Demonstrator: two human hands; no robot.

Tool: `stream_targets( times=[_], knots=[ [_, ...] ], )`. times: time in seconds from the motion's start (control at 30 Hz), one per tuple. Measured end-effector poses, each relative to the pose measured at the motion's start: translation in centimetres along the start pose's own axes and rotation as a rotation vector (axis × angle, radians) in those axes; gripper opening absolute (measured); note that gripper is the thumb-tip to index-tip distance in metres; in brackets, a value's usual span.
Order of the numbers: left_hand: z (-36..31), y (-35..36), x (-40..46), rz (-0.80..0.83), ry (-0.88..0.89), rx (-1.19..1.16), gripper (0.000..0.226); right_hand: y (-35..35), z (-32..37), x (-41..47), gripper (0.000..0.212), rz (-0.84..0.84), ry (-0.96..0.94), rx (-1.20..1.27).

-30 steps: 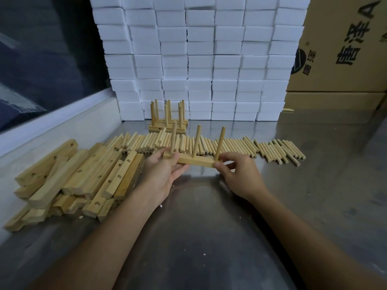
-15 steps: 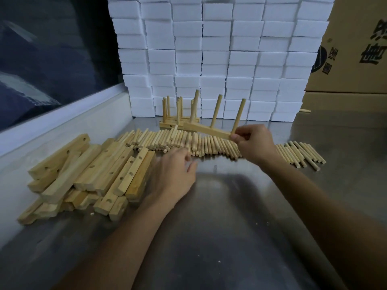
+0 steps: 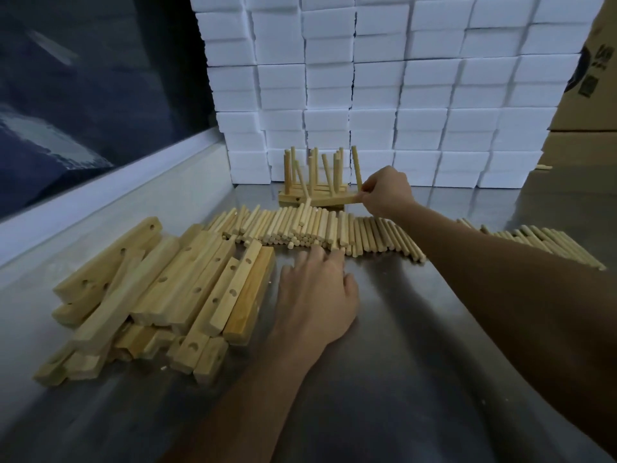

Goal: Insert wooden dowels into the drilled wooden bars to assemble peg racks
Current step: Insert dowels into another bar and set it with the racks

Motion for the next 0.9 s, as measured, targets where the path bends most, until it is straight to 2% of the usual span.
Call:
stream_targets(
  times=[0.13, 0.33, 0.43, 0.53, 0.67, 0.9],
  knots=[
    [-0.1, 0.1, 0.0, 0.009, -0.003, -0.010, 0.022, 1.8, 0.6, 1.4, 0.012, 0.078, 0.022, -0.028],
    [-0.1, 0.1, 0.0, 0.000, -0.004, -0.026, 0.025, 3.1, 1.6, 1.7, 0.025, 0.146, 0.033, -0.047],
    [0.0, 0.1, 0.0, 0.005, -0.003, -0.036, 0.025, 3.3, 1.5, 1.4, 0.027, 0.099, 0.069, -0.010],
    [-0.1, 0.1, 0.0, 0.006, -0.006, -0.035, 0.026, 2.8, 1.3, 1.0, 0.013, 0.017, 0.068, 0.033],
    [-0.2, 0.0, 0.0, 0.008, -0.008, -0.017, 0.025, 0.9, 1.1, -0.1, 0.010, -0.078, 0.029, 0.092],
    [-0.5, -0.4, -0.2, -0.007, 0.004, 0.024, 0.023, -2.4, 1.6, -5.5, 0.014, -0.080, -0.051, 0.165]
  ],
)
Point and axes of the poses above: each hand's wrist, its own x-axis towards the middle knuckle, its own y-axis out of the palm, z = x × y, the point moved 1 cm from there along x, towards the middle knuckle
